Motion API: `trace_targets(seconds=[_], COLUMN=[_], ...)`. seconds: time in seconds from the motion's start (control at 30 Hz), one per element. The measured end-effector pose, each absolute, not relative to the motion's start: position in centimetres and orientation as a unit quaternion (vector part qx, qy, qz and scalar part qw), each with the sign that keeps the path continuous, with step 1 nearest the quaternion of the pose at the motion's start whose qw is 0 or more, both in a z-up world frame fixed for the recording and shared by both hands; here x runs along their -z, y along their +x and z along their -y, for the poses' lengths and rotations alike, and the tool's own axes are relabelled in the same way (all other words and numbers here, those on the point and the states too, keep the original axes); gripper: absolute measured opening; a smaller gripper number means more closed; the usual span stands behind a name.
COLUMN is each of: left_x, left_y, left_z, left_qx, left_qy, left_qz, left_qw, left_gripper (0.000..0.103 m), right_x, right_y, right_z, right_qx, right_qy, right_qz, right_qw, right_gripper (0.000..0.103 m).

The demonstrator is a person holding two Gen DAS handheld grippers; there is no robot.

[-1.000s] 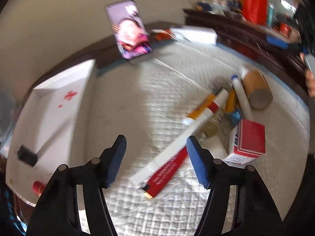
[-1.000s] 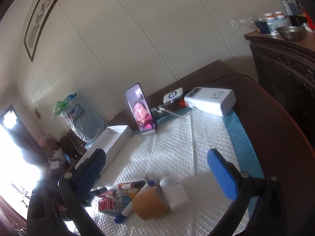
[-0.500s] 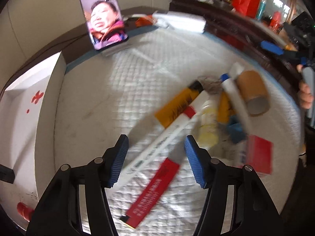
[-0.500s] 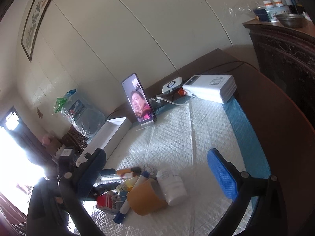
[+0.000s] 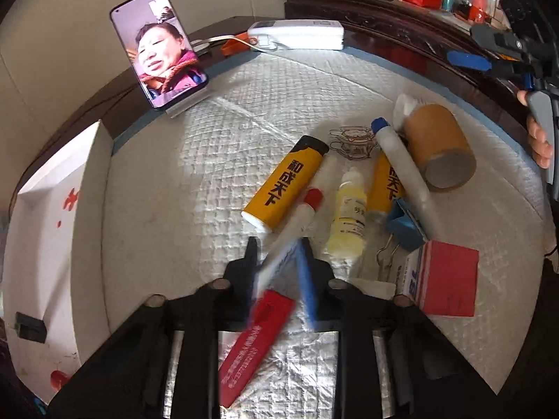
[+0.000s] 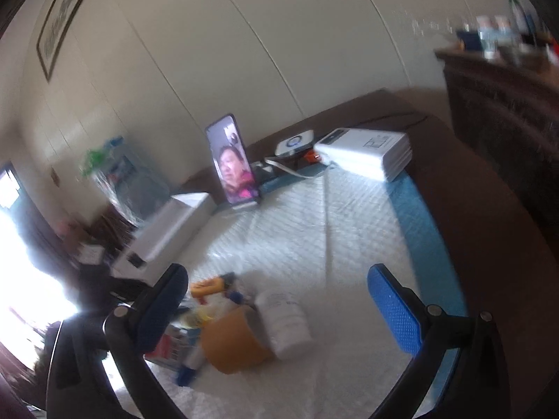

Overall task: Organize rigid objects
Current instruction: 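Grasp the white marker with red band with the left tool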

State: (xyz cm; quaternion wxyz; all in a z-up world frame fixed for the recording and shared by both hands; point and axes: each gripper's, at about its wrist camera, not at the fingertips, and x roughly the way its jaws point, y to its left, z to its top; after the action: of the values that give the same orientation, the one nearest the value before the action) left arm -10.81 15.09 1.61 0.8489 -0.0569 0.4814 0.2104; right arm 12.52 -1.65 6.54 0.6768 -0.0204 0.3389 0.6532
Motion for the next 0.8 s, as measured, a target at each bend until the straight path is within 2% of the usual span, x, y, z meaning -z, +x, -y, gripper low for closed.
trace_targets(seconds=[0.13, 0.2, 0.23, 0.43, 0.5, 0.57, 0.8], left_x=[-2.2, -2.6, -2.7, -3.7, -3.8, -3.5, -3.5], left_y=[-13.0, -14.2, -14.9, -17.7, -18.1, -18.4, -17.9], left_z=[-15.7, -16.0, -16.0, -15.5, -15.5, -15.4, -16.3], left_qx=[-0.242, -0.258, -0.264, -0.287, -0.29, -0.292, -0.274], left_qy=[-0.089, -0.106, -0.112, -0.138, -0.142, -0.144, -0.166], left_qz=[-0.446, -0.427, -0.42, -0.373, -0.368, -0.373, -0.377], left_qw=[0.857, 0.86, 0.861, 0.872, 0.872, 0.869, 0.869], left_gripper=[0.011, 0.01, 0.005, 0.005, 0.005, 0.005, 0.006], right_x=[-6.5, -6.5, -6.5, -5.7, -5.1, -4.7, -3.8], right_y=[10.4, 9.2, 8.1, 4.8, 4.2, 3.6, 3.1], right_z=[1.7, 1.8, 1.8, 0.1, -0.4, -0.7, -1.0], right_qx=[-0.674, -0.698, -0.713, -0.717, -0.718, -0.72, -0.701], right_qy=[-0.091, -0.111, -0.126, -0.2, -0.219, -0.237, -0.258], right_qz=[-0.293, -0.278, -0.265, -0.231, -0.233, -0.234, -0.225], right_qw=[0.672, 0.65, 0.637, 0.627, 0.618, 0.609, 0.626], right_gripper=[0.094, 0.094, 0.094, 0.093, 0.078, 0.072, 0.072])
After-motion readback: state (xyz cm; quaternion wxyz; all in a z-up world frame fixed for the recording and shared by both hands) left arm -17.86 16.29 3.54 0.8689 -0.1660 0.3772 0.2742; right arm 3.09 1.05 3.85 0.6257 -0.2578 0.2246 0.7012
